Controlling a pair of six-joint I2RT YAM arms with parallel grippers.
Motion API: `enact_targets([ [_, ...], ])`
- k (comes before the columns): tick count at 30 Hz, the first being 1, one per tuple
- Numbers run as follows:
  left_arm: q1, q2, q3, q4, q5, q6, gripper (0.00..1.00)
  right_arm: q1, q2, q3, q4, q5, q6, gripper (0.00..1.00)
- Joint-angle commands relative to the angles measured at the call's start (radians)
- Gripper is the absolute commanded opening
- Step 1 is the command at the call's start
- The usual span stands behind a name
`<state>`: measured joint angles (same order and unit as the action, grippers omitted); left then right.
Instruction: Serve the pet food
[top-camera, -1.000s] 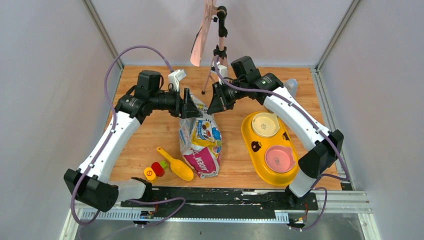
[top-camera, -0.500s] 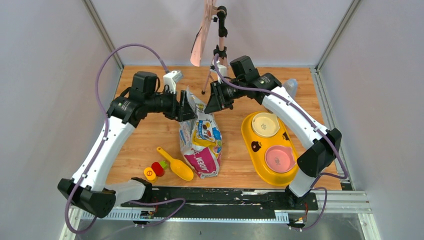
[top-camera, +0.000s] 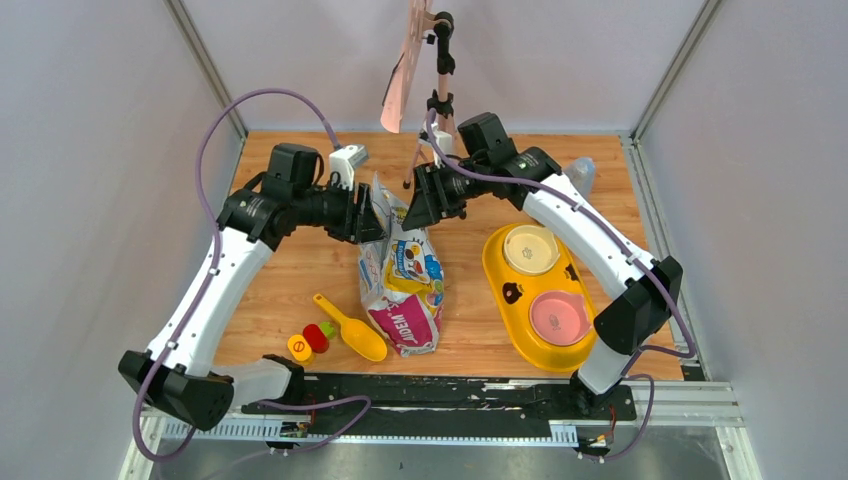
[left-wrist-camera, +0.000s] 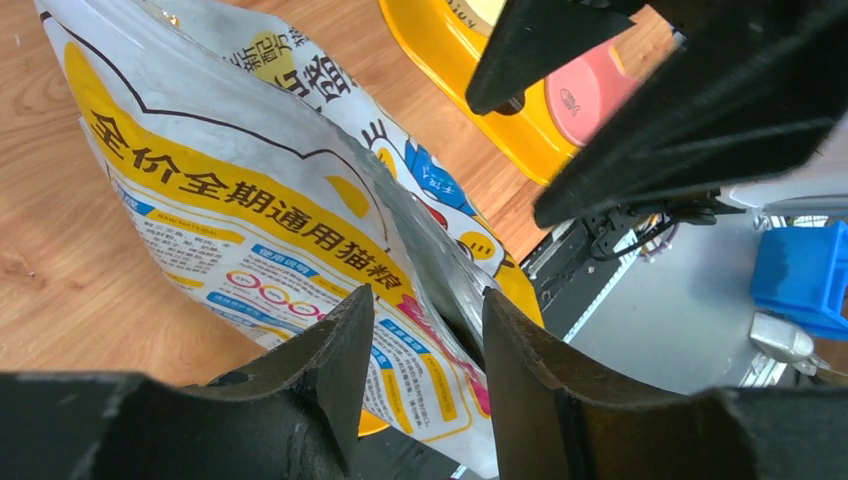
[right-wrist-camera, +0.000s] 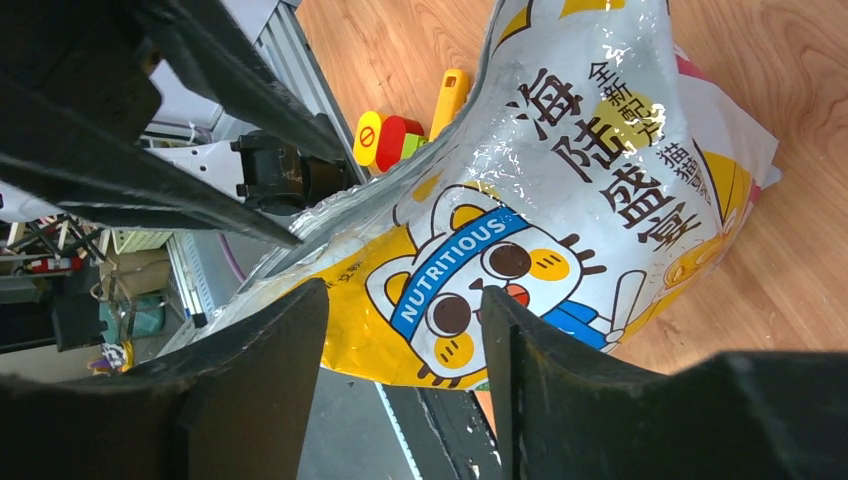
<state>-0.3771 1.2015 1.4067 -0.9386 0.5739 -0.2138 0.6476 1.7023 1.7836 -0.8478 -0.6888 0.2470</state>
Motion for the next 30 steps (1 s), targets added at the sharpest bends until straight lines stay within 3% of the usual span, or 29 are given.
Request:
enact_targets([
  [1, 0.006, 0.025, 0.037, 0.018, 0.000, -0.006, 0.51, 0.014, 0.003, 0.040, 0.040, 0.005, 0.006, 0.62],
  [11, 0.002, 0.023, -0.054, 0.033, -0.025, -0.021, 0.45, 0.045, 0.033, 0.076, 0.069, 0.063, 0.039, 0.65],
  [17, -0.008, 0.032, -0.084, 0.045, -0.049, -0.039, 0.51, 0.100, 0.079, 0.138, 0.056, 0.173, 0.057, 0.73],
  [23, -0.008, 0.029, -0.076, 0.070, -0.009, -0.065, 0.22, 0.170, 0.101, 0.175, -0.011, 0.449, 0.082, 0.78],
  [27, -0.008, 0.023, -0.054, 0.059, -0.022, -0.062, 0.01, 0.206, 0.100, 0.193, -0.034, 0.559, 0.083, 0.71],
  [30, -0.008, 0.021, -0.049, 0.057, -0.040, -0.058, 0.00, 0.216, 0.097, 0.197, -0.038, 0.568, 0.079, 0.68],
])
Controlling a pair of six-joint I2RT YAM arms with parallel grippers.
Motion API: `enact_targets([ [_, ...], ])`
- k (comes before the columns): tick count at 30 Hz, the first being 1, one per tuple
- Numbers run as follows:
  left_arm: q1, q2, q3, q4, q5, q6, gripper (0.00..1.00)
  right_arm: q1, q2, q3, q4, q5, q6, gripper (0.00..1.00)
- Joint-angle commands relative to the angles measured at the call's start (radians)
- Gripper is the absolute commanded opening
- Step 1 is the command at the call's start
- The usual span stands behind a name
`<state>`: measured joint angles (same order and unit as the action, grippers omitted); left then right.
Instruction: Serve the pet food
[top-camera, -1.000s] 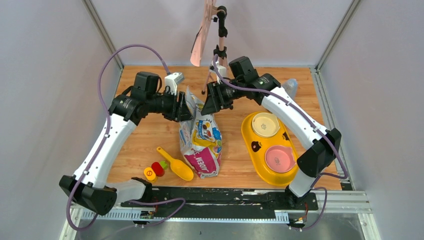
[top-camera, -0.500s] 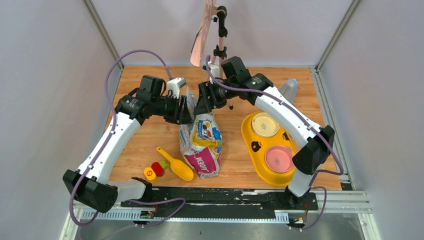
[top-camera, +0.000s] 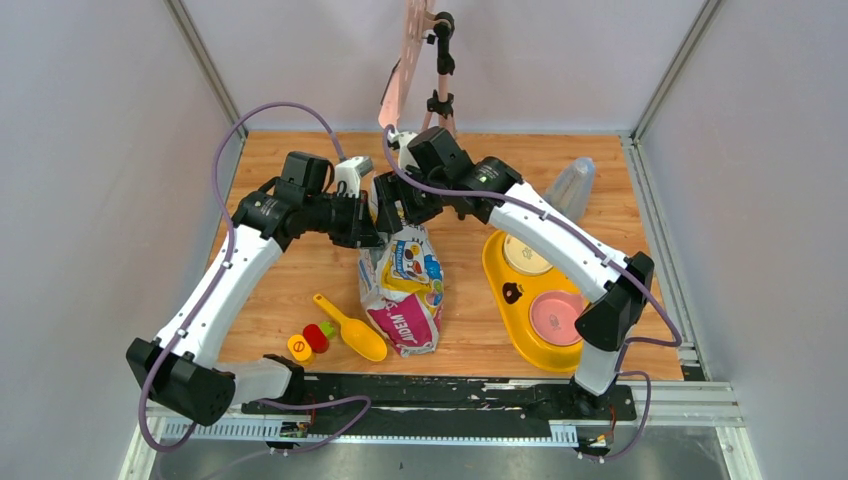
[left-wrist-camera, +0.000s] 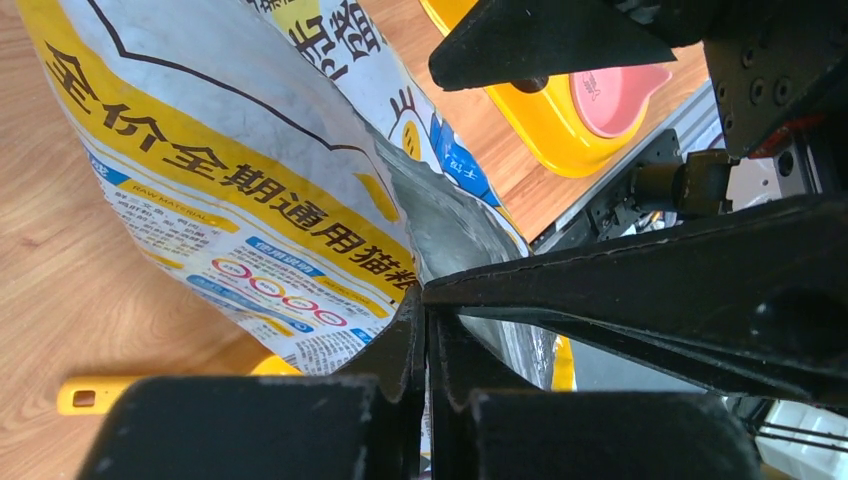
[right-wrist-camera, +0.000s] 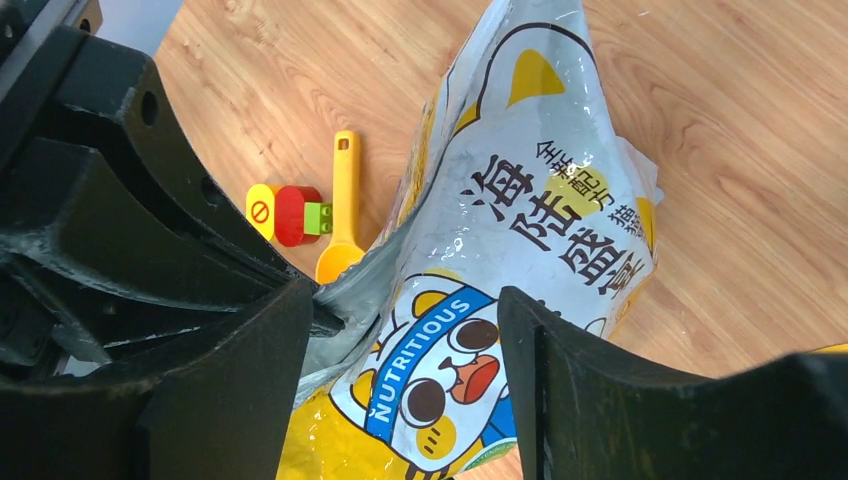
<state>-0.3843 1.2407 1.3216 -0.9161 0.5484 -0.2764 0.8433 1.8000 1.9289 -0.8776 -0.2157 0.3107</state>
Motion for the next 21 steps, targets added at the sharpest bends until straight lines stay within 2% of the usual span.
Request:
enact_targets([
  [1, -0.001, -0.019, 0.033, 0.036, -0.016, 0.005, 0.00, 0.020, -0.002, 0.051, -0.009, 0.092, 0.013, 0.67],
  [5, -0.001, -0.023, 0.026, 0.038, -0.029, -0.001, 0.00, 0.021, -0.018, 0.031, -0.013, 0.101, -0.002, 0.59],
  [11, -0.001, -0.037, 0.037, 0.039, -0.014, 0.005, 0.00, 0.030, -0.038, -0.068, -0.017, 0.080, -0.024, 0.57],
  [15, -0.001, -0.044, 0.042, 0.040, -0.014, 0.011, 0.00, 0.051, -0.012, -0.052, -0.016, 0.099, -0.053, 0.55],
  [16, -0.001, -0.045, 0.046, 0.035, -0.034, 0.017, 0.00, 0.052, -0.010, -0.041, -0.017, 0.111, -0.059, 0.48],
  [19, 0.000, -0.046, 0.104, -0.030, -0.127, 0.068, 0.00, 0.057, -0.031, -0.004, -0.019, 0.178, -0.093, 0.05],
  [20, 0.002, -0.054, 0.136, -0.062, -0.191, 0.083, 0.00, 0.058, -0.050, 0.003, -0.020, 0.204, -0.115, 0.00],
  [21, 0.005, -0.057, 0.150, -0.078, -0.219, 0.119, 0.00, 0.057, -0.075, 0.008, -0.018, 0.231, -0.148, 0.00],
])
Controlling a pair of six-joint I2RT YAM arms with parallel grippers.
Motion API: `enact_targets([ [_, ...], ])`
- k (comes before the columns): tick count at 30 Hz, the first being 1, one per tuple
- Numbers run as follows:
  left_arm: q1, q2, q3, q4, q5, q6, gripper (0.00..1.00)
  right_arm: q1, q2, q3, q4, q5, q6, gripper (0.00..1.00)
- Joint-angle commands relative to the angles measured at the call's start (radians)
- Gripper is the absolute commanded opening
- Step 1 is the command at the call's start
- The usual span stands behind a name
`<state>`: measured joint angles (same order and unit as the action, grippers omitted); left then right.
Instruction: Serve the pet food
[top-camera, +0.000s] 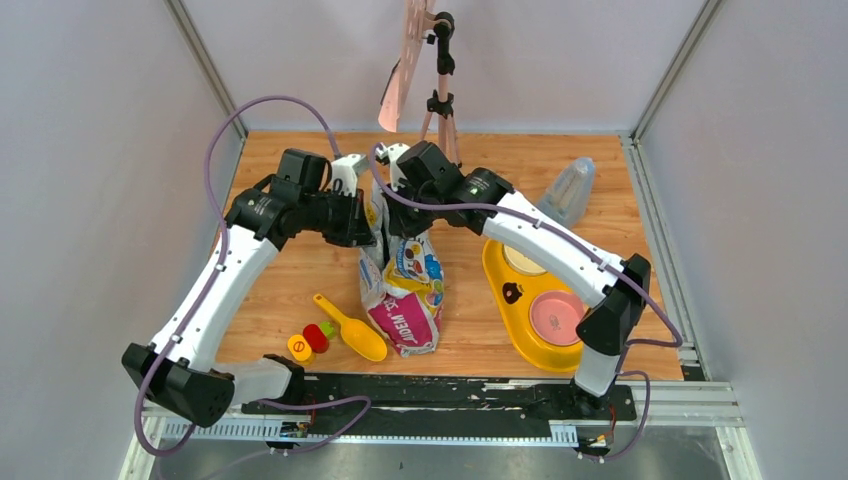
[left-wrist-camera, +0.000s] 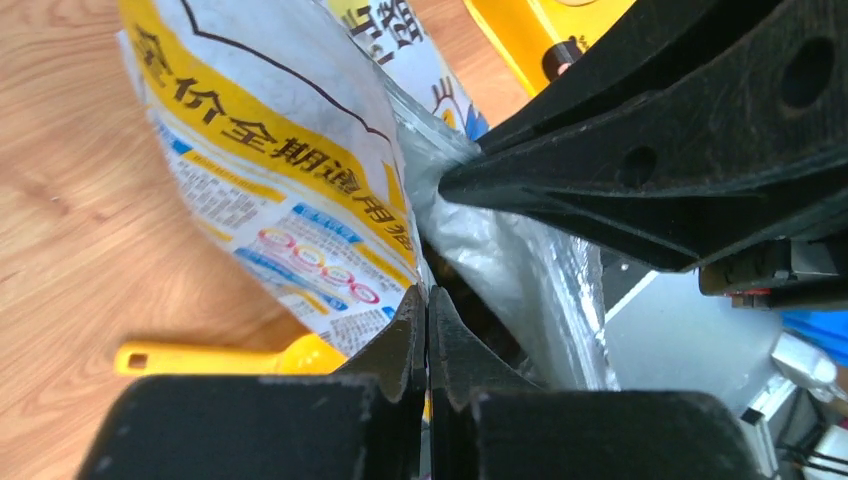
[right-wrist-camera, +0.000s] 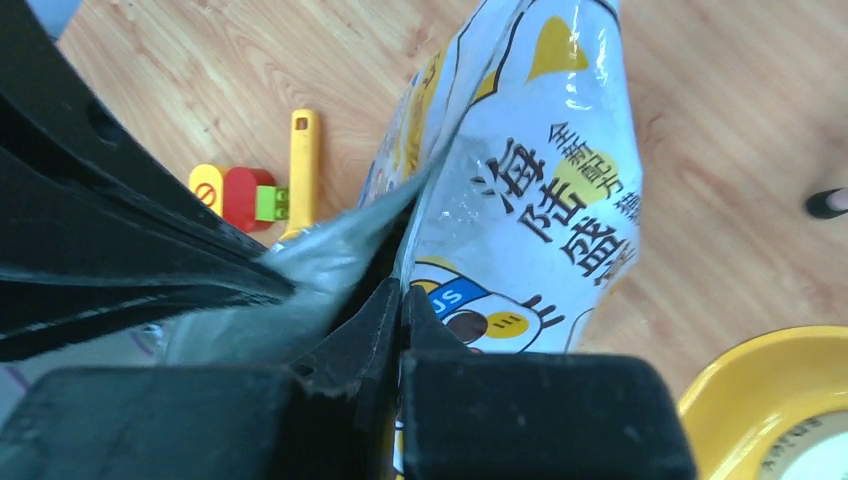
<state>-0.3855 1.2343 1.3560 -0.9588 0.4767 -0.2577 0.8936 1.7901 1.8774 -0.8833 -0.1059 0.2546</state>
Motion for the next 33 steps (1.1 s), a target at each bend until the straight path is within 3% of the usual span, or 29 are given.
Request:
enact_targets([
  [1, 0.012, -0.058, 0.146, -0.061, -0.202, 0.118, 0.00, 0.007, -0.089, 0.063, -0.012, 0.155, -0.124, 0.00],
  [8, 0.076, -0.094, 0.256, -0.119, -0.421, 0.290, 0.00, -0.012, -0.276, -0.030, 0.026, 0.335, -0.366, 0.00],
  [12, 0.111, -0.113, 0.267, -0.111, -0.447, 0.322, 0.00, -0.054, -0.343, -0.097, 0.038, 0.373, -0.406, 0.00],
  [15, 0.121, -0.120, 0.236, -0.102, -0.364, 0.299, 0.00, -0.080, -0.366, -0.137, 0.042, 0.342, -0.393, 0.00],
  [19, 0.122, -0.130, 0.171, -0.050, -0.045, 0.233, 0.00, -0.082, -0.362, -0.178, 0.051, 0.233, -0.364, 0.00],
  [21, 0.122, -0.129, 0.150, -0.007, 0.059, 0.186, 0.19, -0.082, -0.348, -0.173, 0.051, 0.164, -0.353, 0.00],
  [22, 0.122, -0.129, 0.141, 0.021, 0.063, 0.162, 0.34, -0.082, -0.340, -0.170, 0.059, 0.157, -0.342, 0.00],
  [25, 0.122, -0.114, 0.139, 0.080, -0.002, 0.117, 0.54, -0.082, -0.289, -0.124, 0.073, 0.150, -0.319, 0.00],
  [33, 0.075, -0.028, 0.067, 0.314, 0.027, 0.112, 0.62, -0.082, -0.186, -0.027, 0.067, 0.089, -0.280, 0.00],
])
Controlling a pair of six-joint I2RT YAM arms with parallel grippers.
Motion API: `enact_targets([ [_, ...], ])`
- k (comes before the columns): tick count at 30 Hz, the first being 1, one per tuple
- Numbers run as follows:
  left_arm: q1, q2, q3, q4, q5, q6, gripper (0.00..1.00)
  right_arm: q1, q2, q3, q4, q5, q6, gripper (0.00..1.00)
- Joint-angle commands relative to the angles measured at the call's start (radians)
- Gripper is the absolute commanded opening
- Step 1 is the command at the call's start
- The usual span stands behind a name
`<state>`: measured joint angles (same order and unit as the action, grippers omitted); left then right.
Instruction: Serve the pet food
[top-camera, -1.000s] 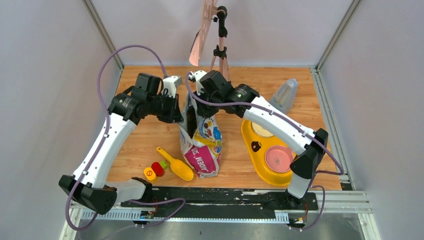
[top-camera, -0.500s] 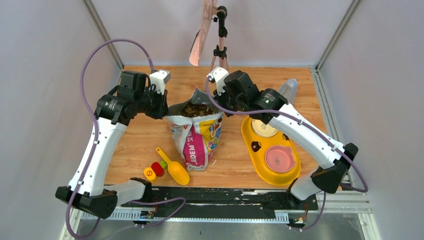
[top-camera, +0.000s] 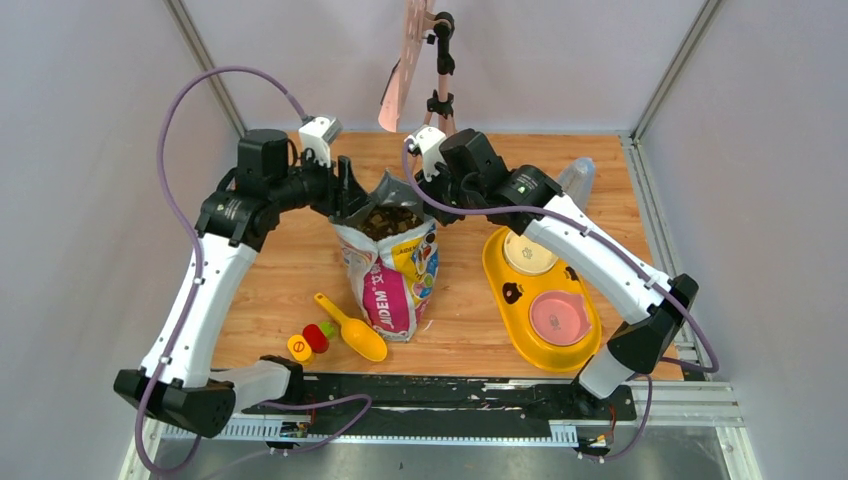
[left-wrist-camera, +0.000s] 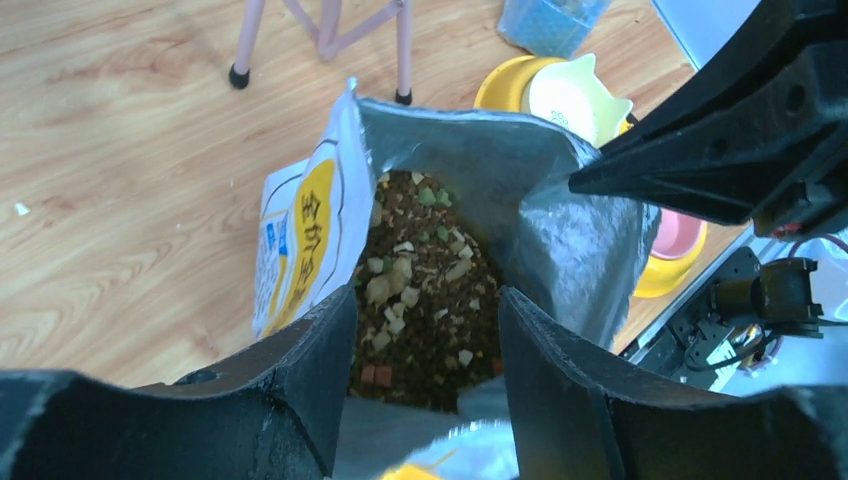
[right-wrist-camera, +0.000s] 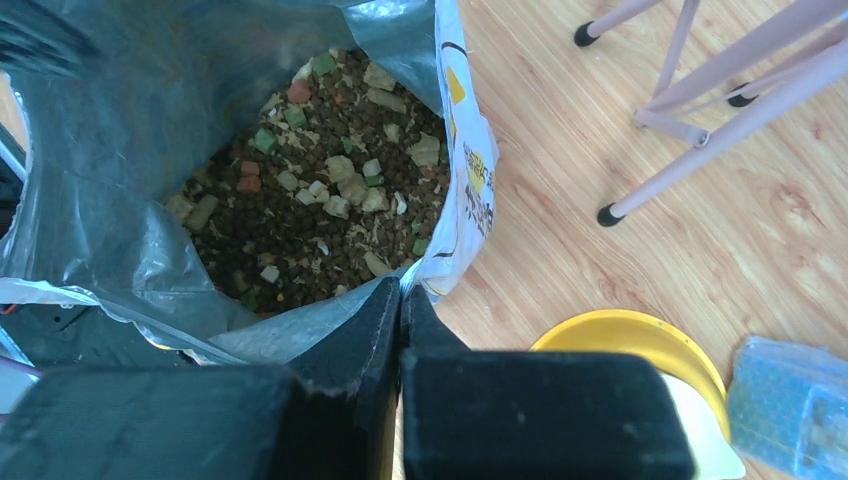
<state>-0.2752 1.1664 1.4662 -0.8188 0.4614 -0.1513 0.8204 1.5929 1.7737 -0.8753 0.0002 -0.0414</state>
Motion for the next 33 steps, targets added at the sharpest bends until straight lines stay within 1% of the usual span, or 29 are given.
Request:
enact_targets([
  [1, -0.043, 0.040, -0.053, 0.194, 0.036, 0.042, 0.62, -0.009, 0.013, 0.075, 0.059, -0.015, 0.015, 0.00],
  [4, -0.059, 0.045, -0.087, 0.249, -0.008, 0.118, 0.63, -0.009, 0.010, 0.070, 0.061, -0.013, 0.010, 0.00],
  [6, -0.059, 0.059, -0.090, 0.244, -0.035, 0.219, 0.63, -0.009, 0.007, 0.070, 0.064, -0.018, 0.010, 0.00],
  [10, -0.059, 0.071, -0.114, 0.270, -0.086, 0.336, 0.63, -0.009, 0.006, 0.067, 0.069, -0.034, -0.002, 0.00],
  [13, -0.059, 0.093, -0.113, 0.285, -0.098, 0.372, 0.60, -0.009, 0.004, 0.059, 0.069, -0.031, -0.010, 0.00],
  [18, -0.059, 0.159, -0.081, 0.289, -0.191, 0.401, 0.61, -0.009, -0.013, 0.034, 0.073, -0.012, -0.017, 0.00],
  [20, -0.059, 0.185, -0.079, 0.296, -0.257, 0.405, 0.61, -0.009, -0.022, 0.024, 0.076, -0.007, -0.019, 0.00],
  [22, -0.062, 0.210, -0.075, 0.301, -0.394, 0.386, 0.61, -0.010, -0.032, 0.016, 0.076, -0.002, -0.024, 0.00],
  [23, -0.062, 0.235, -0.053, 0.290, -0.549, 0.359, 0.62, -0.010, -0.036, 0.013, 0.078, -0.001, -0.026, 0.00],
  [24, -0.053, 0.254, -0.037, 0.273, -0.587, 0.316, 0.62, -0.010, -0.037, 0.010, 0.078, -0.002, -0.031, 0.00],
  [26, -0.049, 0.243, -0.004, 0.248, -0.574, 0.295, 0.63, -0.011, -0.043, 0.002, 0.078, 0.034, -0.037, 0.00],
  [28, -0.049, 0.188, -0.025, 0.280, -0.424, 0.291, 0.63, -0.011, -0.048, -0.002, 0.082, 0.031, -0.038, 0.00],
  [30, -0.054, 0.127, -0.062, 0.327, -0.333, 0.312, 0.64, -0.012, -0.049, 0.002, 0.084, 0.023, -0.037, 0.00],
  [31, -0.058, 0.111, -0.085, 0.356, -0.320, 0.333, 0.64, -0.012, -0.047, 0.005, 0.087, 0.021, -0.037, 0.00],
  [33, -0.063, 0.090, -0.091, 0.356, -0.265, 0.383, 0.66, -0.011, -0.044, 0.009, 0.092, 0.018, -0.038, 0.00],
])
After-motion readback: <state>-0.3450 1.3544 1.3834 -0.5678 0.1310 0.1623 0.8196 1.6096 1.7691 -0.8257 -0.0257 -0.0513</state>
